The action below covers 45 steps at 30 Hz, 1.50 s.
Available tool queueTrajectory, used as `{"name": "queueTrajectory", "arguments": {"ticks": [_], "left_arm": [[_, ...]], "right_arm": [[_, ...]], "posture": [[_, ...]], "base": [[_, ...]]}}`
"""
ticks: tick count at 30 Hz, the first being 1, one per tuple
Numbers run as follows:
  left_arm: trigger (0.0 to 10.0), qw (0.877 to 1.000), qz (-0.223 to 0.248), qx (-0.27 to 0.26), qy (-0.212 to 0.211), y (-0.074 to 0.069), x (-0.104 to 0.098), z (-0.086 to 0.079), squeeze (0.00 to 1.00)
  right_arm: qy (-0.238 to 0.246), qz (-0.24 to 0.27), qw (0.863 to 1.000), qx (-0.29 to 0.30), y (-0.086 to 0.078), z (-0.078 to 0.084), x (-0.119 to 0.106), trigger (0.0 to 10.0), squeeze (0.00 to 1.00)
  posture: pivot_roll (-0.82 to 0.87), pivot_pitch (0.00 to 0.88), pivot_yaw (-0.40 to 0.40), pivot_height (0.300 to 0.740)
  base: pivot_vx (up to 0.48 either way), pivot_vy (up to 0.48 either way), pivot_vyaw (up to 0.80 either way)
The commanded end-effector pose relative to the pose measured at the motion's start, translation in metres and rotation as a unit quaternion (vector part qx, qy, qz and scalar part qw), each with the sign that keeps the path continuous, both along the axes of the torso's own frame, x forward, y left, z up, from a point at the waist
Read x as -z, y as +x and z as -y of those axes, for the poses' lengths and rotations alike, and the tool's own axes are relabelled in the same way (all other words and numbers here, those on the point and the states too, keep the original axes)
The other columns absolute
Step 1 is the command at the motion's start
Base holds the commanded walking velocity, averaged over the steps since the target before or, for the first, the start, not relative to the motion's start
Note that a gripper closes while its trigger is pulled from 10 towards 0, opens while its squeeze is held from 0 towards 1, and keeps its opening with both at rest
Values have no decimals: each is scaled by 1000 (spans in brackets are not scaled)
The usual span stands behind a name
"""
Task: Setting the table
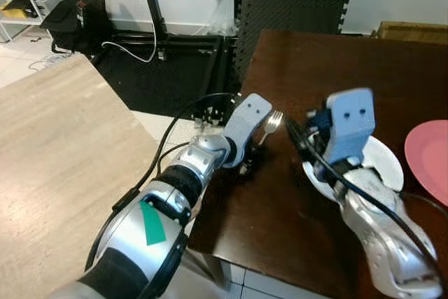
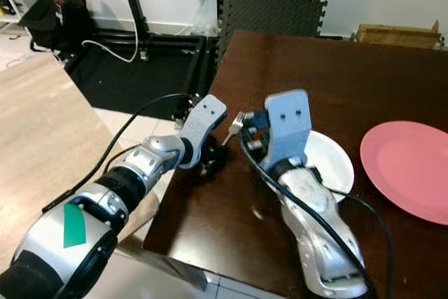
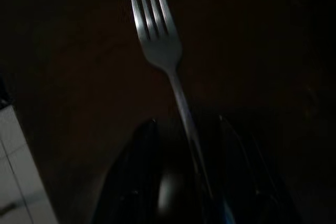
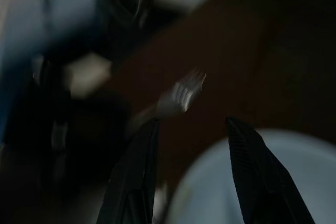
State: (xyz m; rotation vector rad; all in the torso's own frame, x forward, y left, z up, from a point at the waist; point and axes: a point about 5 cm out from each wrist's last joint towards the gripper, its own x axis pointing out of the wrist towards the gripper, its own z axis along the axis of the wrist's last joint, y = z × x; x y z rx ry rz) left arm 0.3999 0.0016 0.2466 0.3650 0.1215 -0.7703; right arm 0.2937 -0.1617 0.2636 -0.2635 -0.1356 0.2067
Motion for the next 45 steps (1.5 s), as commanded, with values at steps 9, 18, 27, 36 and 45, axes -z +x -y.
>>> {"name": "queueTrajectory", "arguments": {"ticks": [9,18,27,36,45], "left_arm": [[10000,999,-27,2,18,-4,22,4,0],[1373,998,-29,-31,44,-2,36,-7,0],[0,996,-27,-44,70,-1,44,-15,0],[0,997,-26,-53,54,1,41,-19,0],[10000,993,68,0,-99,10,-43,-40,0]], "right_arm": [[-26,-80,995,-52,-22,16,3,10000,0],[-33,-93,993,-64,-25,15,-2,10000,0],[-22,-83,993,-81,-26,12,-7,10000,0],[-4,-71,993,-96,-26,10,-14,10000,0],[18,8,995,-96,-28,4,-30,10000,0]], "posture": [[-131,321,191,740],[-128,325,191,740],[-124,317,187,740],[-109,281,169,740],[-93,212,153,740]], "base": [[0,0,0],[0,0,0],[0,0,0],[0,0,0],[0,0,0]]}}
